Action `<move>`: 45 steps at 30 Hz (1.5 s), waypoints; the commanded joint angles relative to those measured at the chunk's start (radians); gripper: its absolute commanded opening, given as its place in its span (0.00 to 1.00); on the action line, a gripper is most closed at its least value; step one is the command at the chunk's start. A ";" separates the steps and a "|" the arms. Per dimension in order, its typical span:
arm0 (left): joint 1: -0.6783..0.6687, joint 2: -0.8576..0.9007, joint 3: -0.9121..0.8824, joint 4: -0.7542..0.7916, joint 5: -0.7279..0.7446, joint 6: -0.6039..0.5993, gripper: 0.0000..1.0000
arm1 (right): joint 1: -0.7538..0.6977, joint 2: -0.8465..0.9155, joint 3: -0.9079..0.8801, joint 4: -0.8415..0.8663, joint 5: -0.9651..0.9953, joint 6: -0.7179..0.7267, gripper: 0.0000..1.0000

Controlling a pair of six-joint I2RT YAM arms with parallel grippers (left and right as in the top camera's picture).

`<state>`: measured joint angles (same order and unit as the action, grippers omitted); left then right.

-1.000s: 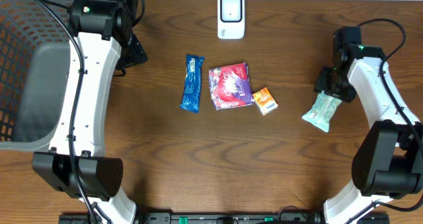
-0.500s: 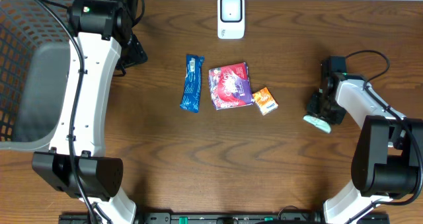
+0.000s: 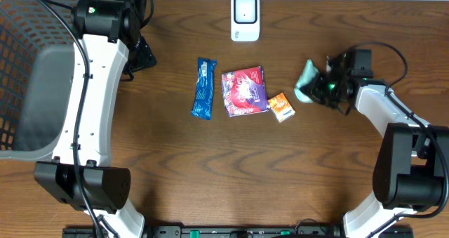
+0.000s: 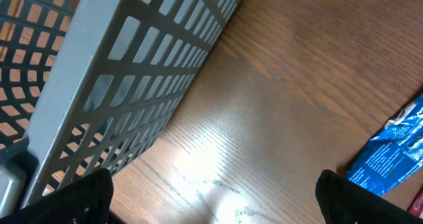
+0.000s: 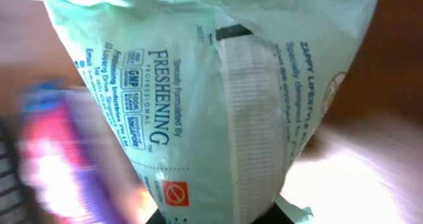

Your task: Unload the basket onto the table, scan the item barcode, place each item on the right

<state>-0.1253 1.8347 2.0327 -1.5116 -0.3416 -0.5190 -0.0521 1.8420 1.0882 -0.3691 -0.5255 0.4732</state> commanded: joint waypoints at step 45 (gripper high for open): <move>0.003 0.002 -0.007 -0.002 -0.004 0.006 0.98 | -0.244 -0.123 0.106 -0.311 0.267 -0.157 0.43</move>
<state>-0.1253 1.8347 2.0327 -1.5112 -0.3420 -0.5190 -0.3264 1.8076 1.1355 -0.6392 -0.5533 0.3523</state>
